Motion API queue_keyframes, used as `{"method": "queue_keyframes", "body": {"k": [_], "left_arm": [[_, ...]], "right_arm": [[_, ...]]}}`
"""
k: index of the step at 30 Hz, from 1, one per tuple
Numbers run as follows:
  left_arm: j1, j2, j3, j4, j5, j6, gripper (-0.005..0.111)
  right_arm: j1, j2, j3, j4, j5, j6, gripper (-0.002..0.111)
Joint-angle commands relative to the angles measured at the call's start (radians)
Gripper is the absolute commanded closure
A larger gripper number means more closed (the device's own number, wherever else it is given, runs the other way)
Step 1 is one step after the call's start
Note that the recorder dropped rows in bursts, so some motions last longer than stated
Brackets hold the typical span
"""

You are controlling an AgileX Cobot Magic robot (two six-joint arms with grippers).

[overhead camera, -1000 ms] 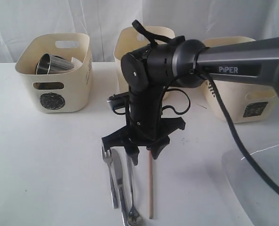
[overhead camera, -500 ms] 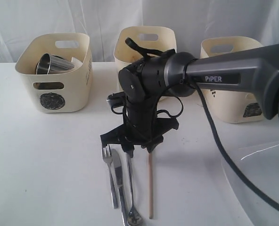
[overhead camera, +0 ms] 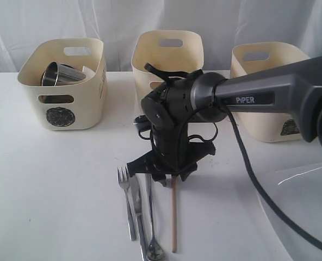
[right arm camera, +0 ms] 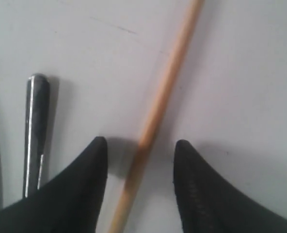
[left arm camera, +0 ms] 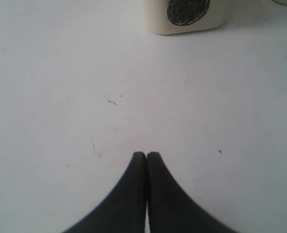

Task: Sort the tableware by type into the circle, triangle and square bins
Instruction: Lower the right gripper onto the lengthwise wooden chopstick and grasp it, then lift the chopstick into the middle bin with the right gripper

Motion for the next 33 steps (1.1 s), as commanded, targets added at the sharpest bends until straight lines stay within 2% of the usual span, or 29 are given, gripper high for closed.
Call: {"method": "queue_keyframes", "body": {"k": [1,4,11,14,16,21,27,33], "left_arm": [[-0.003,-0.004,0.003,-0.011,-0.001,-0.009,0.107],[-0.003,-0.004,0.003,-0.011,-0.001,-0.009,0.107],[-0.003,-0.004,0.003,-0.011,-0.001,-0.009,0.107],[-0.003,-0.004,0.003,-0.011,-0.001,-0.009,0.107],[-0.003,-0.004,0.003,-0.011,-0.001,-0.009,0.107],[-0.003,-0.004,0.003,-0.011,-0.001,-0.009,0.107],[-0.003,-0.004,0.003,-0.011,-0.001,-0.009,0.107],[-0.003,-0.004,0.003,-0.011,-0.001,-0.009,0.107]], "right_arm": [[-0.002,0.007,0.013,0.039,-0.01,-0.004,0.077],[-0.009,0.013,0.013,0.082,-0.008,-0.004,0.085],[-0.031,0.033,0.013,0.118,-0.005,-0.076,0.087],[-0.033,0.033,0.013,0.119,-0.003,-0.142,0.097],[-0.033,0.033,0.013,0.119,0.001,-0.156,0.108],[-0.033,0.011,0.013,0.119,0.029,-0.215,0.108],[-0.032,-0.137,0.011,0.123,0.015,-0.25,0.108],[-0.032,-0.343,0.011,0.102,-0.21,-0.25,0.108]]}}
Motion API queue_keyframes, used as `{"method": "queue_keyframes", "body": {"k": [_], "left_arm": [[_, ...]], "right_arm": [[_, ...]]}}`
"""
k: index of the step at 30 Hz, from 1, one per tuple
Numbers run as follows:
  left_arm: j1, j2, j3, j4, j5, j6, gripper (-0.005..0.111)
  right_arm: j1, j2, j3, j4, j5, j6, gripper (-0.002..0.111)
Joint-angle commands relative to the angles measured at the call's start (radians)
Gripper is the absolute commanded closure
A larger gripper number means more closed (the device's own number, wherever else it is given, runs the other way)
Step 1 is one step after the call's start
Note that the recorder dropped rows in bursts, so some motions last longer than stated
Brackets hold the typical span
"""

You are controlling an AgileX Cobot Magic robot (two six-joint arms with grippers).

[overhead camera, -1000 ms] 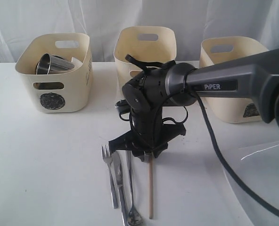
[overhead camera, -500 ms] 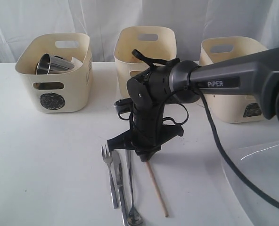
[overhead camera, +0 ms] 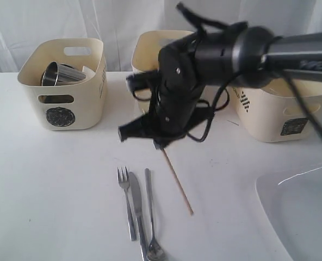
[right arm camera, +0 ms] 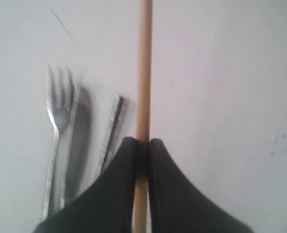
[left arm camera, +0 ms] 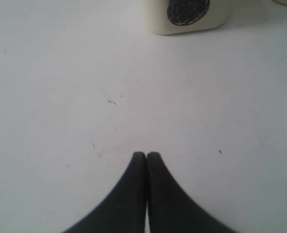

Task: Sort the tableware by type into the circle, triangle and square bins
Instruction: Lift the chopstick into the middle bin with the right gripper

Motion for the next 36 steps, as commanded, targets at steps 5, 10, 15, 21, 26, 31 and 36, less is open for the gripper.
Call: {"method": "queue_keyframes", "body": {"k": [5,10,15,21,26,31,36], "left_arm": [[-0.003,-0.004,0.003,-0.011,-0.001,-0.009,0.107],[-0.003,-0.004,0.003,-0.011,-0.001,-0.009,0.107],[-0.003,-0.004,0.003,-0.011,-0.001,-0.009,0.107],[-0.003,-0.004,0.003,-0.011,-0.001,-0.009,0.107],[-0.003,-0.004,0.003,-0.011,-0.001,-0.009,0.107],[-0.003,-0.004,0.003,-0.011,-0.001,-0.009,0.107],[-0.003,-0.004,0.003,-0.011,-0.001,-0.009,0.107]], "right_arm": [[-0.014,-0.207,0.0,-0.223,-0.484,-0.004,0.108],[-0.067,-0.191,0.0,-0.315,-0.706,0.044,0.108],[-0.158,-0.149,0.0,-0.325,-0.916,0.044,0.108],[-0.251,-0.088,0.0,-0.132,-1.049,0.025,0.108],[-0.298,-0.014,0.0,0.07,-1.302,0.01,0.108],[-0.304,0.078,0.0,0.158,-1.452,-0.077,0.108],[-0.304,0.175,-0.011,0.199,-1.547,-0.217,0.108]]}}
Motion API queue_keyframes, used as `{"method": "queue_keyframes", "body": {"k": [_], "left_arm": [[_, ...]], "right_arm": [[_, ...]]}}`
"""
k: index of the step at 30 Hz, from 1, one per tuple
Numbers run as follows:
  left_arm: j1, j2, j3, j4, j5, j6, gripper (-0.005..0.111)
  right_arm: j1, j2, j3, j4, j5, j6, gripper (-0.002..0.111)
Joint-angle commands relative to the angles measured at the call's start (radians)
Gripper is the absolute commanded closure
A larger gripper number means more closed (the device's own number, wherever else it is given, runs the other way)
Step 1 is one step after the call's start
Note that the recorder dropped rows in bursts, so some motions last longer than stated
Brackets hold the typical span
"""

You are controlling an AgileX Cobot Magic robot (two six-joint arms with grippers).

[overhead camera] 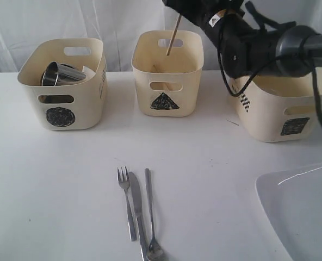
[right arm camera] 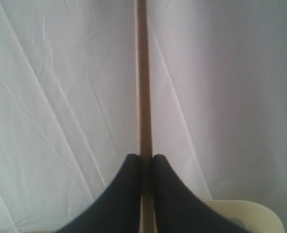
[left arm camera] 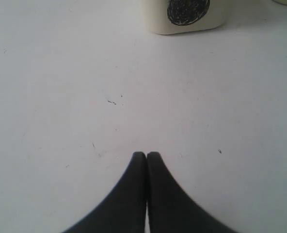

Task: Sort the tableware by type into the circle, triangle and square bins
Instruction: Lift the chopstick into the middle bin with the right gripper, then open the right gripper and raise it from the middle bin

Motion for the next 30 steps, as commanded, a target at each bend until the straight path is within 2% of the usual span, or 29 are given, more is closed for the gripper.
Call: {"method": "queue_keyframes", "body": {"k": [1,7,9,15,17,22,25,28,30], "left_arm": [[-0.003,-0.004,0.003,-0.011,-0.001,-0.009,0.107],[-0.003,-0.004,0.003,-0.011,-0.001,-0.009,0.107],[-0.003,-0.004,0.003,-0.011,-0.001,-0.009,0.107],[-0.003,-0.004,0.003,-0.011,-0.001,-0.009,0.107],[-0.003,-0.004,0.003,-0.011,-0.001,-0.009,0.107],[-0.003,-0.004,0.003,-0.011,-0.001,-0.009,0.107],[-0.003,-0.004,0.003,-0.011,-0.001,-0.009,0.107],[-0.003,-0.004,0.003,-0.011,-0.001,-0.009,0.107],[-0.003,-0.004,0.003,-0.011,-0.001,-0.009,0.107]], "right_arm": [[-0.004,0.076,-0.022,0.045,-0.076,-0.134,0.108],[-0.004,0.164,-0.106,0.045,-0.057,-0.192,0.107],[-0.004,0.183,-0.132,0.045,-0.022,-0.192,0.102],[-0.004,0.189,-0.144,0.045,0.009,-0.192,0.072],[-0.004,0.189,-0.147,0.045,0.009,-0.192,0.066],[-0.004,0.178,-0.149,0.045,0.021,-0.187,0.066],[-0.004,0.139,-0.149,0.042,0.093,-0.182,0.067],[-0.004,0.079,-0.149,0.042,0.24,-0.184,0.071],[-0.004,0.023,-0.149,0.042,0.421,-0.184,0.077]]}}
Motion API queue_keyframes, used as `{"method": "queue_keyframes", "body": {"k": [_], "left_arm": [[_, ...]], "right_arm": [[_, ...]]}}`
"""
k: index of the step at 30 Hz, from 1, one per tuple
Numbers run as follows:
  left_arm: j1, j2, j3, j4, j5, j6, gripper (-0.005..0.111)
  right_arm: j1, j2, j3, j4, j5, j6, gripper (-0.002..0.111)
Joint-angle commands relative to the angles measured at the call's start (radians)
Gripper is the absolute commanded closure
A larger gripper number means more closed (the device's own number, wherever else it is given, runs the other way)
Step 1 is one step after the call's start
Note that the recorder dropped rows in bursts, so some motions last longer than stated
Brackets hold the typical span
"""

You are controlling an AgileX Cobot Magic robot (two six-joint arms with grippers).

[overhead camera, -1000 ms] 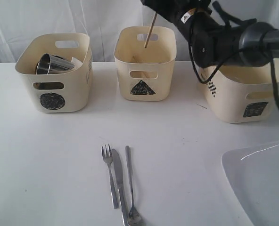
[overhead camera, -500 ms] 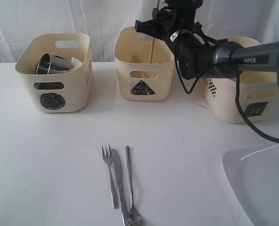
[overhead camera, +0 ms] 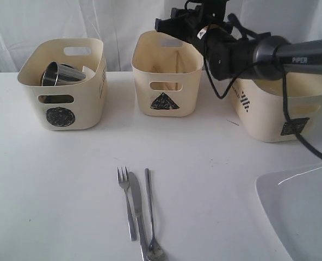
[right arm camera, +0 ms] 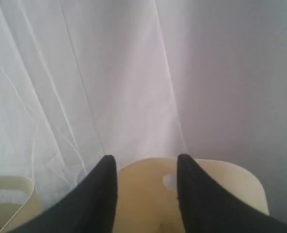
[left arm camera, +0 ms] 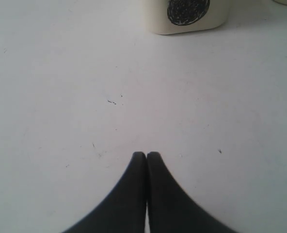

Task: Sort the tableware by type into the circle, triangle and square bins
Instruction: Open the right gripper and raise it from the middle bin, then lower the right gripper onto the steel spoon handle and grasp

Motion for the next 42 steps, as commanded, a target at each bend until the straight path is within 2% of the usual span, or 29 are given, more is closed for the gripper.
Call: {"method": "queue_keyframes", "body": {"k": [1,5,10,13,16,19,21,24,29,33,36,38,42], "left_arm": [[-0.003,-0.004,0.003,-0.011,-0.001,-0.009,0.107],[-0.003,-0.004,0.003,-0.011,-0.001,-0.009,0.107],[-0.003,-0.004,0.003,-0.011,-0.001,-0.009,0.107],[-0.003,-0.004,0.003,-0.011,-0.001,-0.009,0.107],[-0.003,-0.004,0.003,-0.011,-0.001,-0.009,0.107],[-0.003,-0.004,0.003,-0.011,-0.001,-0.009,0.107],[-0.003,-0.004,0.003,-0.011,-0.001,-0.009,0.107],[-0.003,-0.004,0.003,-0.011,-0.001,-0.009,0.107],[-0.003,-0.004,0.003,-0.011,-0.001,-0.009,0.107],[-0.003,-0.004,0.003,-0.011,-0.001,-0.009,0.107],[-0.003,-0.004,0.003,-0.011,-0.001,-0.009,0.107],[-0.003,-0.004,0.003,-0.011,-0.001,-0.009,0.107],[-0.003,-0.004,0.003,-0.011,-0.001,-0.009,0.107]], "right_arm": [[-0.004,-0.127,-0.008,-0.006,0.335,-0.004,0.081],[-0.004,-0.233,-0.008,-0.01,0.767,-0.041,0.108],[0.028,-0.304,-0.008,-0.017,1.111,-0.069,0.108],[0.104,-0.338,0.009,-0.022,1.252,-0.041,0.108],[0.219,-0.383,0.072,-0.065,1.282,0.068,0.108],[0.362,-0.407,0.137,-0.233,1.343,0.282,0.108],[0.431,-0.409,0.172,-0.358,1.391,0.405,0.108],[0.496,-0.393,0.22,-0.39,1.4,0.469,0.108],[0.514,-0.346,0.262,-0.234,1.422,0.427,0.104],[0.514,-0.302,0.284,-0.134,1.405,0.354,0.087],[0.514,-0.271,0.284,-0.134,1.382,0.354,0.074],[0.514,-0.256,0.284,-0.134,1.38,0.354,0.069],[0.514,-0.217,0.284,-0.134,1.372,0.356,0.068]]}}
